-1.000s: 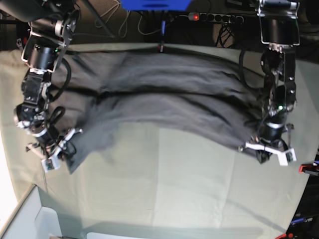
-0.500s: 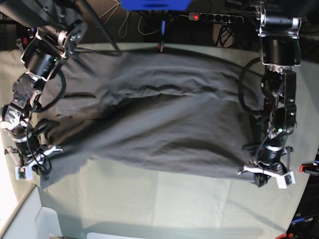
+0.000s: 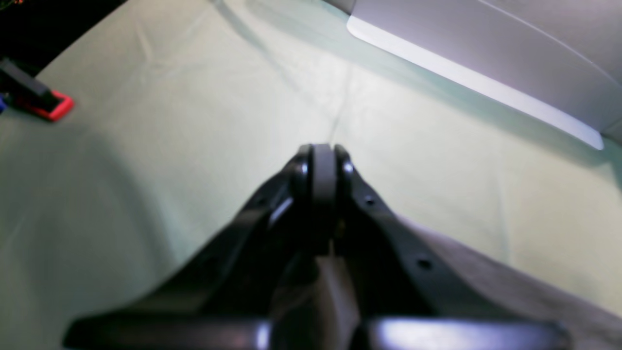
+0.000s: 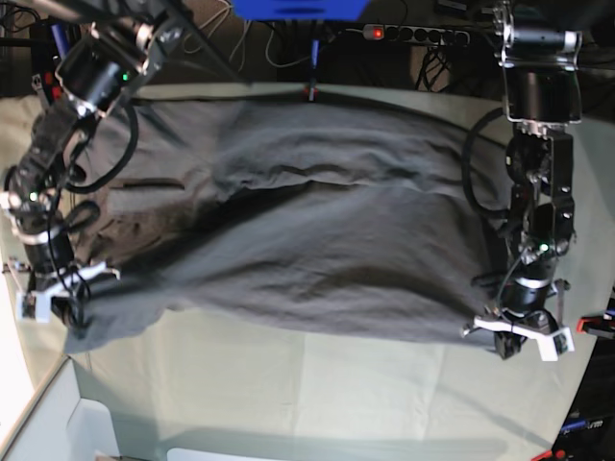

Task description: Layout the t-shirt on the table in an organized manner, then fold the t-shirt properly

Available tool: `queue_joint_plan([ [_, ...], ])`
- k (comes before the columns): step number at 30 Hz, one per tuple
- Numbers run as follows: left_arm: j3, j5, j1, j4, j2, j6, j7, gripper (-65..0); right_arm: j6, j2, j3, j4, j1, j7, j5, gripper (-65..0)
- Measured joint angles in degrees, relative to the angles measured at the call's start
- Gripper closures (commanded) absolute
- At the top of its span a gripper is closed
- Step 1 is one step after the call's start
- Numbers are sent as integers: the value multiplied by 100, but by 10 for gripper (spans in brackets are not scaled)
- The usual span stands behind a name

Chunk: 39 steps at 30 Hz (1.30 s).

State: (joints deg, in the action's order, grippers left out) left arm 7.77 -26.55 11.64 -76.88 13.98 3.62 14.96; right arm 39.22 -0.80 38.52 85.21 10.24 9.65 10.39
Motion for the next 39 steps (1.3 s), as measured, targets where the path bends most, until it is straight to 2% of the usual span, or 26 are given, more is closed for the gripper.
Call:
queue_joint_plan([
  [6,0,0,-382,-516,13,-15,-28,-1,4,15,20,308,-964,15,-754,0],
  [13,-7,0,-1003,-616,-17,-22,-39,-1,0,15,4,352,-1766,-63,-1541,0],
  [21,4,4,-1926,-1196,-17,-9,-42,-1,2,9,-2,732,-2579,-105,-1952,0],
  [23,4,2,-2173,-1283,-17,-22,-59,-1,-2,-101,-2,752,-2809,-83,-2076,0],
  [31,11,-2,-2726,-1259,-22,-11,-50,-1,0,-238,-7,737,-3322,-66,-2127,0],
  [33,13,-4,-2817,-1259,-22,-22,-39,-1,-2,-236,-4,737,-3416,-232,-2122,0],
  [39,721,-33,-2924,-1270,-245,-24,-57,-1,-2,-221,-4,713,-3473,-407,-2118,0],
])
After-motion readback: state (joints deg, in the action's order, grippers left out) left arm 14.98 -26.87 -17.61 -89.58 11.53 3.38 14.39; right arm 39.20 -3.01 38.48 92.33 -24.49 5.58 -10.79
